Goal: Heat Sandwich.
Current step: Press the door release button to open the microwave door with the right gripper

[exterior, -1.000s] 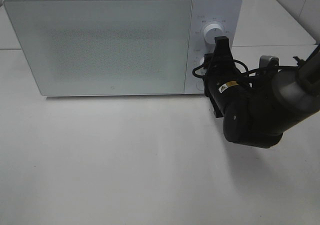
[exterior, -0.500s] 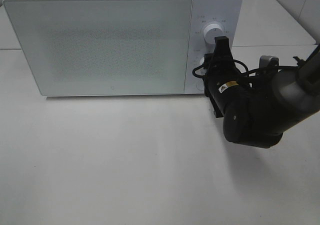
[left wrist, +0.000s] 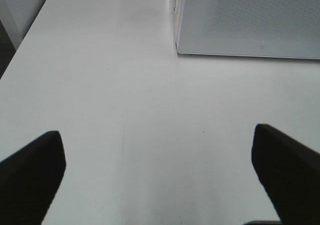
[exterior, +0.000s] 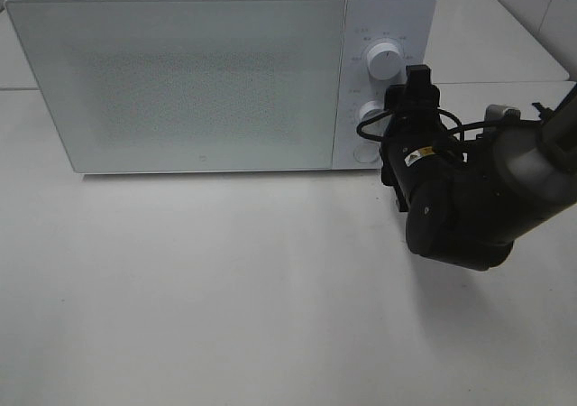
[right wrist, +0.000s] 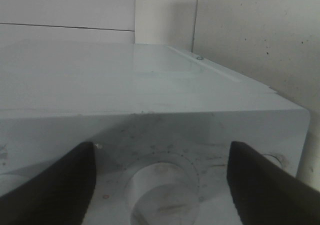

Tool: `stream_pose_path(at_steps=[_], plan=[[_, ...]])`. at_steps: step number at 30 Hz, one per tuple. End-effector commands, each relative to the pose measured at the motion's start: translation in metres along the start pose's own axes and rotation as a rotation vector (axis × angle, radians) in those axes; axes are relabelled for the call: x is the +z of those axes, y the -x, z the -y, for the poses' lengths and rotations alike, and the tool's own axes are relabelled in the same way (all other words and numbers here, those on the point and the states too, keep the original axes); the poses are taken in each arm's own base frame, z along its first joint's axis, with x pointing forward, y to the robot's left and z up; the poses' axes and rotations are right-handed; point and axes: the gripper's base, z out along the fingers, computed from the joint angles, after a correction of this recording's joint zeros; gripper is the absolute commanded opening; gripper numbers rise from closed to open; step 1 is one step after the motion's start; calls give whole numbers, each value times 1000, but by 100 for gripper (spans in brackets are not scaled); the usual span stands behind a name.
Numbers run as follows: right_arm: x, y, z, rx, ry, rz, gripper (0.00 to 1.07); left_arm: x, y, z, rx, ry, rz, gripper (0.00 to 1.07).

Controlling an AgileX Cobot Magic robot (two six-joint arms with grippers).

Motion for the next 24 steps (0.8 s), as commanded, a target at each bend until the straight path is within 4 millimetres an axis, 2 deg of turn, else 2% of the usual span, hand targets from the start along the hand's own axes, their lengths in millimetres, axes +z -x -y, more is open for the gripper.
stream_pose_path(at_steps=[1, 12, 24], plan=[[2, 0, -13, 6, 82, -5, 75, -2, -2, 1, -2, -6, 12, 96], [-10, -3, -13, -7, 59, -46, 75, -2, -2, 1, -2, -6, 12, 96], [-40, 14, -3, -67, -44, -103, 75, -2, -2, 1, -2, -6, 12, 96]])
